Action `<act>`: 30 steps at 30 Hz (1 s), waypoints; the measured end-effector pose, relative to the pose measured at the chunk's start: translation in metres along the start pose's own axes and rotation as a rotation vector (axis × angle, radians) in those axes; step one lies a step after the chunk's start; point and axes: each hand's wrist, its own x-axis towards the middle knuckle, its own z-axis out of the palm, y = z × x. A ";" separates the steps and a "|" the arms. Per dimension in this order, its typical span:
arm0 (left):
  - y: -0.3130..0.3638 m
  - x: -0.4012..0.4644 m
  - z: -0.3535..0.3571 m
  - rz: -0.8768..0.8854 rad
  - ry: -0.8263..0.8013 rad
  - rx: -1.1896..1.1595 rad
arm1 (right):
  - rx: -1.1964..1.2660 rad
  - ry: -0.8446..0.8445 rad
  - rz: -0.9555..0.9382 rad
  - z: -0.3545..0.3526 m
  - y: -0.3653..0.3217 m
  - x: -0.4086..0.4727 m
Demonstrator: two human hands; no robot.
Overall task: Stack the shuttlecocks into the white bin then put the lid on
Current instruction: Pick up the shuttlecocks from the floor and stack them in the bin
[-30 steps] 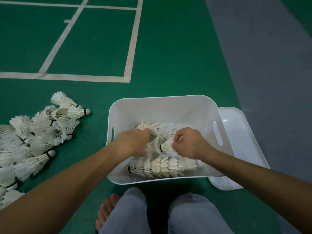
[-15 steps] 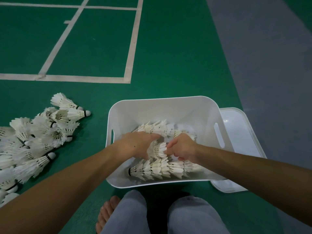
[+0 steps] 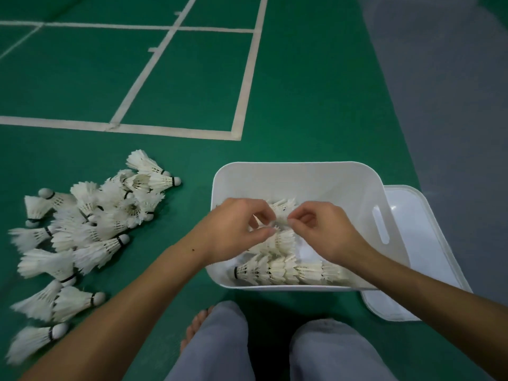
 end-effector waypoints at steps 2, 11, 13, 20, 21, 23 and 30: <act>-0.001 -0.026 -0.012 0.017 0.107 -0.080 | 0.039 0.021 -0.136 0.002 -0.022 -0.010; -0.086 -0.176 -0.023 -0.333 0.549 -0.203 | -0.003 -0.083 -0.709 0.054 -0.147 -0.036; -0.120 -0.209 -0.010 -0.477 0.554 -0.199 | -0.021 -0.176 -0.775 0.080 -0.169 -0.036; -0.198 -0.289 0.015 -0.885 0.789 -0.091 | -0.195 -0.553 -0.691 0.195 -0.201 -0.028; -0.206 -0.296 0.019 -0.935 0.794 -0.024 | -0.236 -0.600 -0.672 0.210 -0.205 -0.027; -0.219 -0.308 0.027 -1.037 0.788 0.122 | -0.312 -0.678 -0.663 0.238 -0.212 -0.024; -0.261 -0.310 0.036 -1.227 0.829 -0.080 | -0.485 -0.703 -0.898 0.311 -0.237 0.017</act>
